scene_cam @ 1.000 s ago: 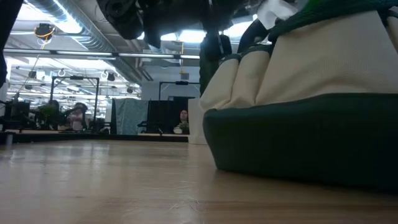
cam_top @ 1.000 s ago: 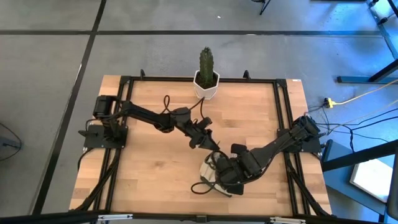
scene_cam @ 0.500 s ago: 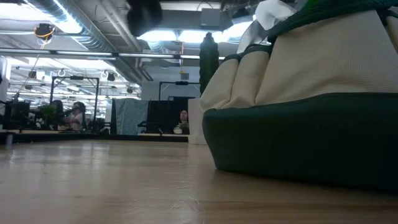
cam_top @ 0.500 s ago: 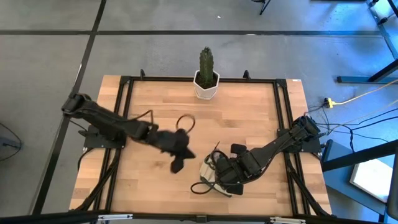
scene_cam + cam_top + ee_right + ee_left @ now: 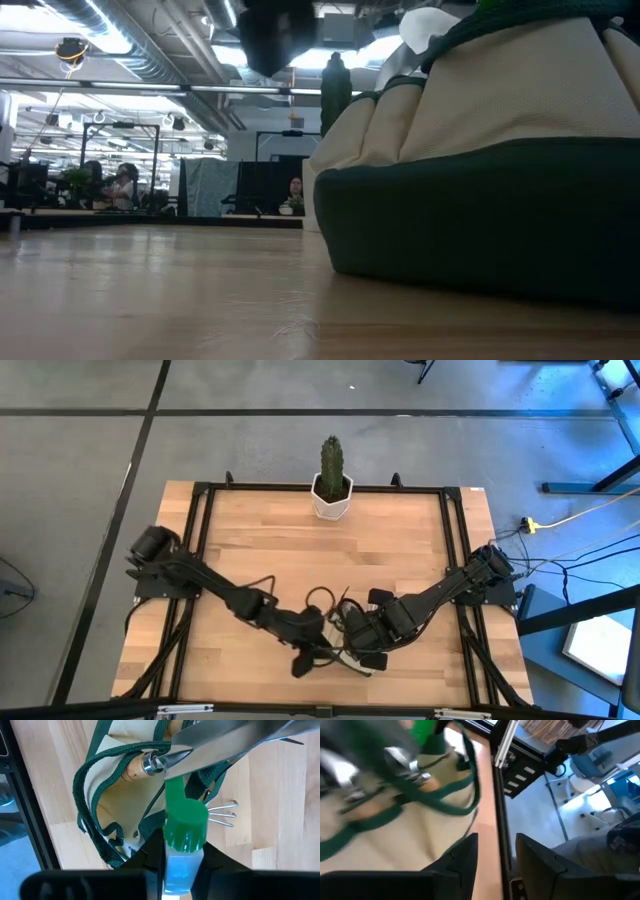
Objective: Pick & Place Garden tools in Gardening bag
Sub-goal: Put the green spray bottle into the green gardening bag
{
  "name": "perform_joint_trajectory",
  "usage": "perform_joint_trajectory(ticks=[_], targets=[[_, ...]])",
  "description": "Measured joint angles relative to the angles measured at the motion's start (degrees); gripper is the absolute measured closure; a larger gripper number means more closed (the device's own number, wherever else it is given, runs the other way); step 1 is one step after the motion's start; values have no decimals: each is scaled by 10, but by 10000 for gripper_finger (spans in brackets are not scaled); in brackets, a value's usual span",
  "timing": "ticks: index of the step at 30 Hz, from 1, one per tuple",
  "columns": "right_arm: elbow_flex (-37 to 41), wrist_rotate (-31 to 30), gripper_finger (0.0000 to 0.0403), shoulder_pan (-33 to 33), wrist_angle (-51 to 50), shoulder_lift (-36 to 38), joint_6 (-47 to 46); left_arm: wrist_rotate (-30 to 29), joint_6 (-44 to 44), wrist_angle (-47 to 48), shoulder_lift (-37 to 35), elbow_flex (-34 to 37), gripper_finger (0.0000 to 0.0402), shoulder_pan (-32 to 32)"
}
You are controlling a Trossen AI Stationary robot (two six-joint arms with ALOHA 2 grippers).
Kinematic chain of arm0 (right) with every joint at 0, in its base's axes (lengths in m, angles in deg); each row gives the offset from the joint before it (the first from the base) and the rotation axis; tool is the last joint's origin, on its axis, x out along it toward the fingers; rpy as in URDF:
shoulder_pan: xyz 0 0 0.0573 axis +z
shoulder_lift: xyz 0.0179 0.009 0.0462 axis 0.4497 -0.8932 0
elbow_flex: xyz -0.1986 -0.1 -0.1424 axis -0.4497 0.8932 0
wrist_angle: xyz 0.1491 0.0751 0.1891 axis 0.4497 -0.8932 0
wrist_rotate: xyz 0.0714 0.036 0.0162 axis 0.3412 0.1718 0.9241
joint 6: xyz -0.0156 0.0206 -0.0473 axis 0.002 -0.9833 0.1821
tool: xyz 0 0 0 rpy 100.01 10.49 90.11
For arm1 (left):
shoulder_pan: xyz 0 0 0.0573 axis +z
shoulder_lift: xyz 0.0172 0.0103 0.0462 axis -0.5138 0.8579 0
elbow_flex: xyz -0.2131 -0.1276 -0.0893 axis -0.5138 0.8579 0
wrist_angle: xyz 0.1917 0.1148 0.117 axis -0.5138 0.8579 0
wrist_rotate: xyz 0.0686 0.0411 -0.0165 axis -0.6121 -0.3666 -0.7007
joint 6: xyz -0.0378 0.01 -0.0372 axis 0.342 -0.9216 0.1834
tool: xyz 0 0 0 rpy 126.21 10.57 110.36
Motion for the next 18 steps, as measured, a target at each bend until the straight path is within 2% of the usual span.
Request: perform_joint_trajectory(ticks=[3,9,18], targets=[[0,-2,352,0,-1,0,3,7,6,8,32,-36,281,0],[-1,-7,352,3,-5,-6,5,-10,37,17,42,-43,299,1],[-2,-13,352,7,1,-15,3,-57,138,56,46,-43,287,24]])
